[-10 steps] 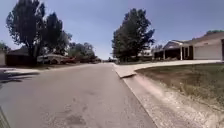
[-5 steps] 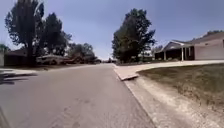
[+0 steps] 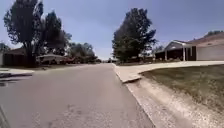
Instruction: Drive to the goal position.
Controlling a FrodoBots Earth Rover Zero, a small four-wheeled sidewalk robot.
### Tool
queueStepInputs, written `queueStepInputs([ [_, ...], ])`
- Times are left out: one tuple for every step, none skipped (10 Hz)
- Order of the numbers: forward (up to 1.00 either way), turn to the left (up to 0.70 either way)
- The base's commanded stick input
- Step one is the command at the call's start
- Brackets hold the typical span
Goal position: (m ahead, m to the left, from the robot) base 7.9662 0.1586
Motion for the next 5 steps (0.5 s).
queueStepInputs([
  [0.7, 0.0],
  [0.7, 0.0],
  [0.7, 0.0],
  [0.7, 0.0],
  [0.7, 0.0],
])
